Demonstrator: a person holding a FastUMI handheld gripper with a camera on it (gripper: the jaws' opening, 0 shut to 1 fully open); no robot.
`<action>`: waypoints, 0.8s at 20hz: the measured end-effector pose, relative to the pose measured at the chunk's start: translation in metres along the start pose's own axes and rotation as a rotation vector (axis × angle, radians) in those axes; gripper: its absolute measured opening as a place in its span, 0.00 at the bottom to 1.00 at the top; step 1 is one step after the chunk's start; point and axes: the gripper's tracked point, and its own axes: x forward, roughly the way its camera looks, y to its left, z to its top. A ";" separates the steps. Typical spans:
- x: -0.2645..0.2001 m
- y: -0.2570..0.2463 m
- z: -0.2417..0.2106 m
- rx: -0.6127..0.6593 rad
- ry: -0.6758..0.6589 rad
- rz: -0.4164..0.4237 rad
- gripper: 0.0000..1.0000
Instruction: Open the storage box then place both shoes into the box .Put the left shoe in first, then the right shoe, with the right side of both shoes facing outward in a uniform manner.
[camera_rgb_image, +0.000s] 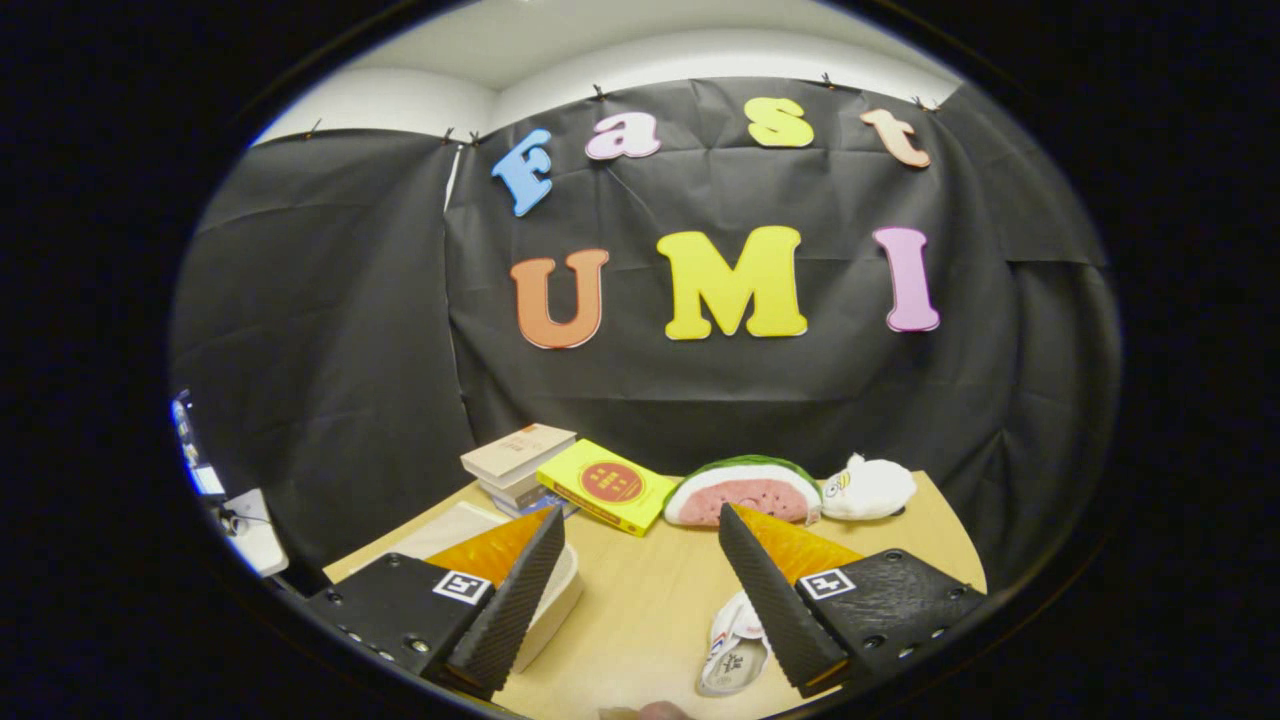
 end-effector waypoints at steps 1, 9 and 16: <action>0.001 0.003 0.001 -0.003 -0.003 0.008 0.96; 0.005 0.026 -0.010 0.004 0.024 0.087 0.96; 0.013 0.070 -0.091 0.094 0.201 0.204 0.96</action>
